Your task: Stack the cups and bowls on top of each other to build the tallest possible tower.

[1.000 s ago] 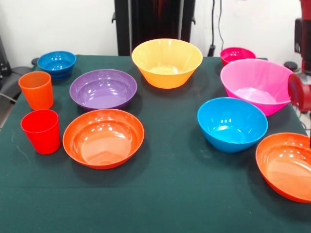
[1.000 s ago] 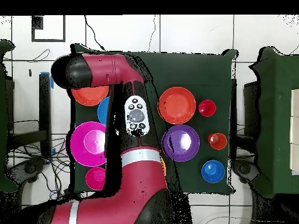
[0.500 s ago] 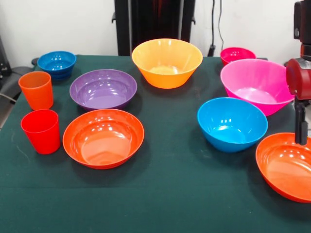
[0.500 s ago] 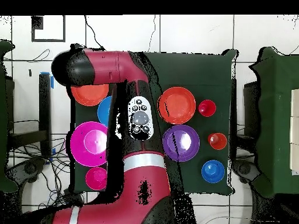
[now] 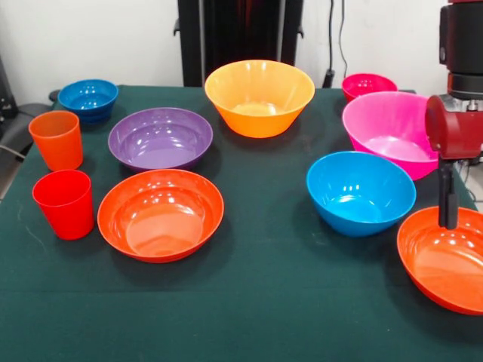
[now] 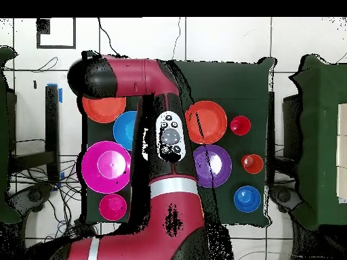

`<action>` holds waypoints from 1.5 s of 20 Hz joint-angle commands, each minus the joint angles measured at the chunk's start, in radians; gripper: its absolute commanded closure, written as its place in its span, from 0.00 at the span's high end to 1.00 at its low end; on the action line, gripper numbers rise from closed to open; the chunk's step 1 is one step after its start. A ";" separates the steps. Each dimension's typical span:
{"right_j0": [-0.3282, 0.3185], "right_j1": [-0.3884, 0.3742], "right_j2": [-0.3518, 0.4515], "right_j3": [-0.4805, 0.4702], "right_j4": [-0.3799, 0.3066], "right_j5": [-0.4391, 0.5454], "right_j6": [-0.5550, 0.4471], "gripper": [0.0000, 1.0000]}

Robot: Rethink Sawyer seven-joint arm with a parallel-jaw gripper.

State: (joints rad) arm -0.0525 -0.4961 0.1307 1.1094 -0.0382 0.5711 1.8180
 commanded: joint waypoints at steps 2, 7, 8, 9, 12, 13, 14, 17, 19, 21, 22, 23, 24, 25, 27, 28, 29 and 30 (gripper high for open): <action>-0.034 0.063 0.037 0.057 -0.067 0.053 -0.039 1.00; -0.057 0.102 0.060 0.024 -0.079 0.063 -0.088 1.00; -0.061 0.107 0.063 0.020 -0.080 0.062 -0.093 1.00; -0.064 0.111 0.066 0.017 -0.082 0.060 -0.098 1.00; -0.072 0.120 0.075 0.010 -0.088 0.055 -0.112 1.00; -0.074 0.121 0.078 0.010 -0.089 0.053 -0.116 1.00; -0.076 0.122 0.080 0.009 -0.091 0.050 -0.119 1.00; -0.083 0.138 0.091 -0.003 -0.095 0.042 -0.128 1.00; -0.085 0.147 0.096 -0.007 -0.095 0.032 -0.128 1.00; -0.088 0.161 0.102 -0.015 -0.096 0.024 -0.131 1.00; -0.089 0.166 0.106 -0.019 -0.096 0.022 -0.133 1.00; -0.091 0.176 0.112 -0.024 -0.095 0.019 -0.138 1.00; -0.092 0.181 0.115 -0.027 -0.094 0.018 -0.139 1.00; -0.093 0.188 0.121 -0.027 -0.093 0.014 -0.141 1.00; -0.094 0.196 0.134 -0.015 -0.089 0.005 -0.140 1.00; -0.095 0.197 0.137 -0.013 -0.088 0.005 -0.139 1.00; -0.095 0.199 0.140 -0.010 -0.087 0.004 -0.138 1.00; -0.097 0.200 0.150 0.009 -0.080 -0.002 -0.132 1.00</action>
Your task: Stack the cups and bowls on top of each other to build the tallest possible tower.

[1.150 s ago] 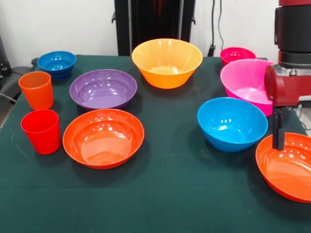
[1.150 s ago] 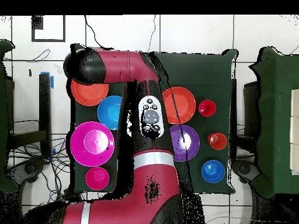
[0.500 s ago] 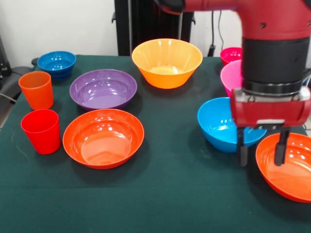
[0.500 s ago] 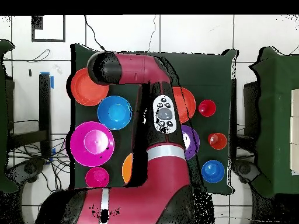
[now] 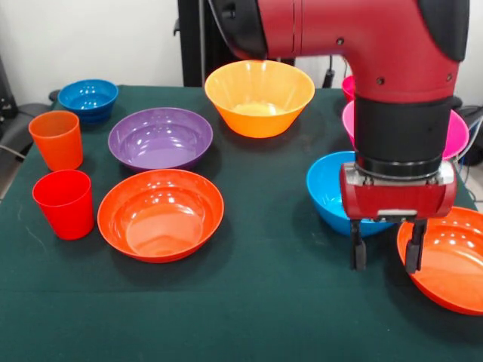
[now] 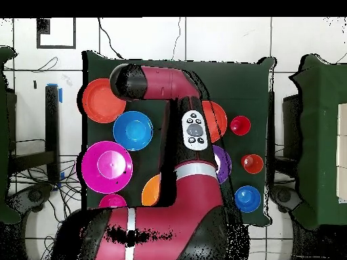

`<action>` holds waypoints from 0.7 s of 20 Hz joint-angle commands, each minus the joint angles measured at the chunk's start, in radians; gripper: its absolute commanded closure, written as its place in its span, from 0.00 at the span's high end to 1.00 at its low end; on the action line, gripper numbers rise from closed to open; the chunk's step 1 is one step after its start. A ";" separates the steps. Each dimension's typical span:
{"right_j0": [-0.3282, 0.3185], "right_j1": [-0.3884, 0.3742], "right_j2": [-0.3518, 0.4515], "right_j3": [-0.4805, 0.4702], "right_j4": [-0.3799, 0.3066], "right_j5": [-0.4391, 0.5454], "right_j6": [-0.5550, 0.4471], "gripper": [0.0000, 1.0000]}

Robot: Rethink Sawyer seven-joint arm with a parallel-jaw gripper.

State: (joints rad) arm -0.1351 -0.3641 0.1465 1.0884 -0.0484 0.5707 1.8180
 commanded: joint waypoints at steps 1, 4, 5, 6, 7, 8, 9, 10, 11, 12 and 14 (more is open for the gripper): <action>-0.014 0.065 0.142 0.048 -0.065 -0.003 -0.125 1.00; -0.015 0.055 0.161 0.094 -0.052 -0.006 -0.107 1.00; -0.017 0.053 0.168 0.105 -0.050 -0.006 -0.105 1.00; -0.018 0.051 0.174 0.115 -0.047 -0.006 -0.102 1.00; -0.019 0.051 0.177 0.116 -0.048 -0.004 -0.102 1.00; -0.021 0.052 0.180 0.117 -0.048 -0.002 -0.102 1.00; -0.022 0.052 0.184 0.117 -0.048 0.000 -0.102 1.00; -0.024 0.053 0.187 0.118 -0.049 0.002 -0.102 1.00; -0.025 0.054 0.190 0.119 -0.049 0.004 -0.102 1.00; -0.027 0.054 0.194 0.120 -0.050 0.006 -0.102 1.00; -0.029 0.062 0.201 0.113 -0.053 0.005 -0.105 1.00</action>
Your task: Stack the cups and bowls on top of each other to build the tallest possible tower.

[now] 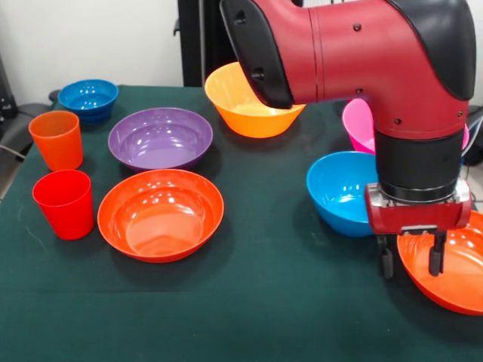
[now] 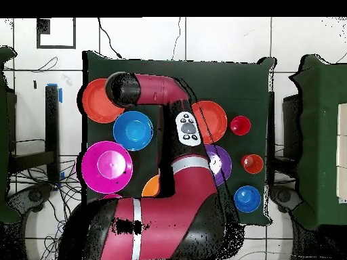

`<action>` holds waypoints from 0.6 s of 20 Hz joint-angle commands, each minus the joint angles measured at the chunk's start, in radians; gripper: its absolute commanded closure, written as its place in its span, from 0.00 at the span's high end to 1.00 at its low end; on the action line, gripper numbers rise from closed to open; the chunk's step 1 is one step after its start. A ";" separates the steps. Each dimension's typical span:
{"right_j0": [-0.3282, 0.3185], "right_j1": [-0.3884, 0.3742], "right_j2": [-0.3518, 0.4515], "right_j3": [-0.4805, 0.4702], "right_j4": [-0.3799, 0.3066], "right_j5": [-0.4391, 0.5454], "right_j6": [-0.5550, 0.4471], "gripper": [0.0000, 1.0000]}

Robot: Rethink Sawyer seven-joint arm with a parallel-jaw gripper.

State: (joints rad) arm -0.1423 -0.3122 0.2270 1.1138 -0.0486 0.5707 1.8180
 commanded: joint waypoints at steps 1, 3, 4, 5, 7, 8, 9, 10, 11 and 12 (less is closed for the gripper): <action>-0.023 0.014 0.123 0.084 -0.055 0.004 -0.105 1.00; -0.026 0.028 0.130 0.070 -0.059 0.003 -0.112 1.00; -0.029 0.039 0.135 0.060 -0.063 -0.001 -0.117 1.00; -0.030 0.044 0.138 0.055 -0.065 -0.001 -0.119 1.00; -0.034 0.063 0.144 0.035 -0.072 -0.006 -0.128 1.00; -0.036 0.071 0.147 0.026 -0.075 -0.008 -0.132 1.00; -0.037 0.076 0.149 0.021 -0.077 -0.009 -0.134 1.00; -0.038 0.083 0.150 0.015 -0.080 -0.014 -0.136 1.00; -0.040 0.089 0.152 0.008 -0.083 -0.018 -0.139 1.00; -0.041 0.096 0.154 0.001 -0.085 -0.021 -0.141 1.00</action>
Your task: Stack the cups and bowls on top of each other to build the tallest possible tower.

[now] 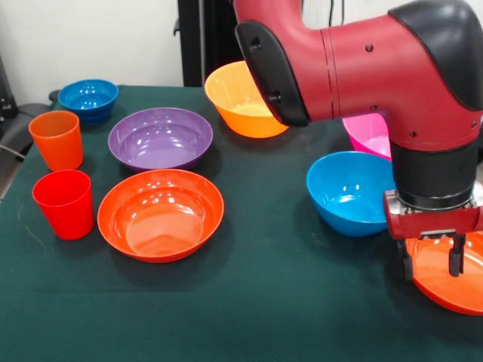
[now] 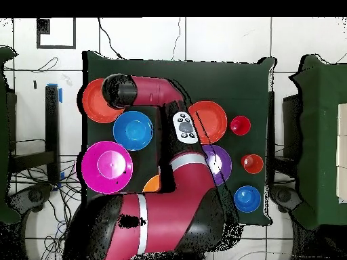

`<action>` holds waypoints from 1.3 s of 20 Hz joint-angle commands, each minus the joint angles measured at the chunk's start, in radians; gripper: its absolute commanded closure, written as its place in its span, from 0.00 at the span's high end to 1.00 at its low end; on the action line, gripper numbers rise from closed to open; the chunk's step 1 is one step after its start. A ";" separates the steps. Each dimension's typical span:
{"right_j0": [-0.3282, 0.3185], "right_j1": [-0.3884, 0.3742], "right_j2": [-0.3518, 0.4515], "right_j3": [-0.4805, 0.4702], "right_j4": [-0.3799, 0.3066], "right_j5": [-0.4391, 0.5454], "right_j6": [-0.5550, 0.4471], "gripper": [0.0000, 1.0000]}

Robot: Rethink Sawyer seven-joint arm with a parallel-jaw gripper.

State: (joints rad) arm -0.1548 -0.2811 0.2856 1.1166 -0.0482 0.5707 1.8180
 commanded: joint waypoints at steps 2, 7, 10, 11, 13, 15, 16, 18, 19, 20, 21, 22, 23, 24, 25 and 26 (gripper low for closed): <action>-0.030 0.071 0.098 -0.007 -0.089 -0.028 -0.141 1.00; -0.030 0.098 0.107 -0.052 -0.099 -0.026 -0.155 1.00; -0.032 0.104 0.108 -0.072 -0.104 -0.014 -0.165 1.00; -0.032 0.101 0.107 -0.071 -0.105 -0.012 -0.164 1.00; -0.032 0.096 0.104 -0.070 -0.107 -0.008 -0.162 1.00; -0.029 0.098 0.101 -0.080 -0.106 -0.001 -0.160 1.00; -0.027 0.101 0.101 -0.085 -0.107 -0.001 -0.162 1.00; -0.030 0.102 0.110 -0.084 -0.112 -0.025 -0.168 1.00; -0.032 0.103 0.114 -0.084 -0.114 -0.038 -0.170 0.00; -0.032 0.100 0.113 -0.080 -0.116 -0.045 -0.168 0.00; -0.025 0.094 0.103 -0.087 -0.121 -0.028 -0.166 0.00; -0.022 0.092 0.103 -0.090 -0.121 -0.015 -0.165 0.00; -0.020 0.090 0.102 -0.094 -0.120 -0.002 -0.163 0.00; -0.019 0.089 0.102 -0.090 -0.120 -0.007 -0.154 0.00; -0.018 0.088 0.103 -0.086 -0.120 -0.013 -0.145 0.00; -0.018 0.086 0.102 -0.083 -0.121 -0.014 -0.139 0.00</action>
State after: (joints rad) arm -0.1776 -0.1934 0.3357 1.0455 -0.0707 0.5695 1.8180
